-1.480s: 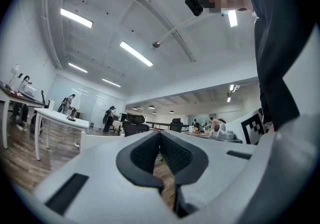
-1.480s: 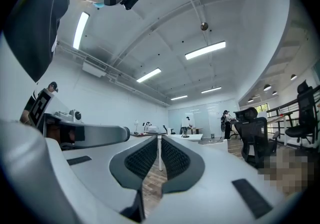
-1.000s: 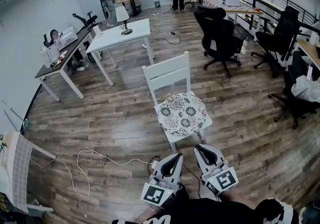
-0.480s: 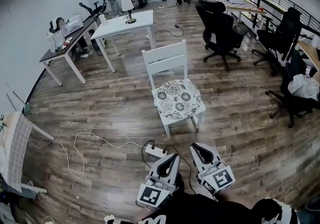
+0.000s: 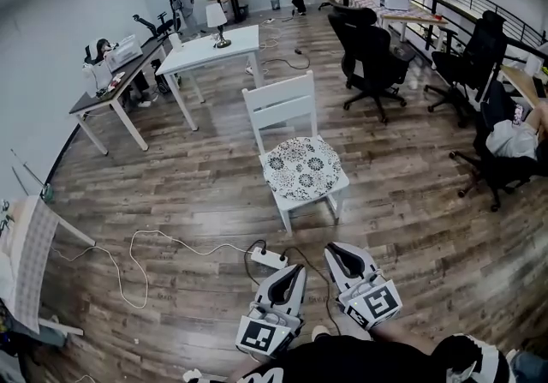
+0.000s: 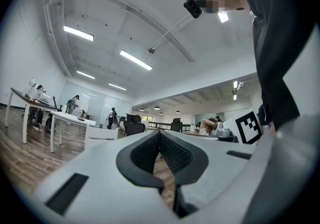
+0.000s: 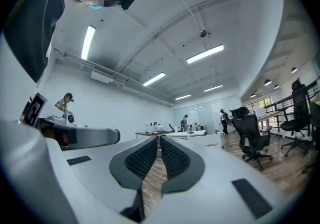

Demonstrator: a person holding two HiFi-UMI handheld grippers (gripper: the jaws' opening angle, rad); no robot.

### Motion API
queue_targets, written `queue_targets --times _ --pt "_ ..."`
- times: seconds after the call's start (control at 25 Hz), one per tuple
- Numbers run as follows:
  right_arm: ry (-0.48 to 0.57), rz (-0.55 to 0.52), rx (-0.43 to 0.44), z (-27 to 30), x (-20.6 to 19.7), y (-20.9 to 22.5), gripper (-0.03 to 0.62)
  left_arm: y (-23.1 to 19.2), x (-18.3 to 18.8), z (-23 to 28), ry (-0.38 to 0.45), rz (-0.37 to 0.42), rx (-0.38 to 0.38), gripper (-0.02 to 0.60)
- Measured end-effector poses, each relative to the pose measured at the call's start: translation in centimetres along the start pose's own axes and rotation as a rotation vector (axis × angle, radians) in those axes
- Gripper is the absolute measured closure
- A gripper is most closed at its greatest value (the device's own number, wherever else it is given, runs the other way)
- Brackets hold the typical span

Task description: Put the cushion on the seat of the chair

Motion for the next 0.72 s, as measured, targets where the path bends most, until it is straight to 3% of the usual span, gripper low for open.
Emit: queue_targets --times 0.4,0.72 --pt "-0.036 0.033 -0.049 -3.8 0.2 -8.0 0.556 1.2 2.3 -8.3 -0.032 -0.024 -0.001 0.575" --pt "-0.009 0.013 -0.065 -6.7 1.0 -14.2 0.556 2.5 4.5 -13.4 -0.023 -0.021 -0.049 0.575"
Point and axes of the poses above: the fingertips, and each gripper's own axes: z forward along the fingers, y to its right, x out of its top, the point moved 10 cm from there along -z, backward along the fingers, and after that the axes turned 12 degrees about y, right-handed, at the moved point
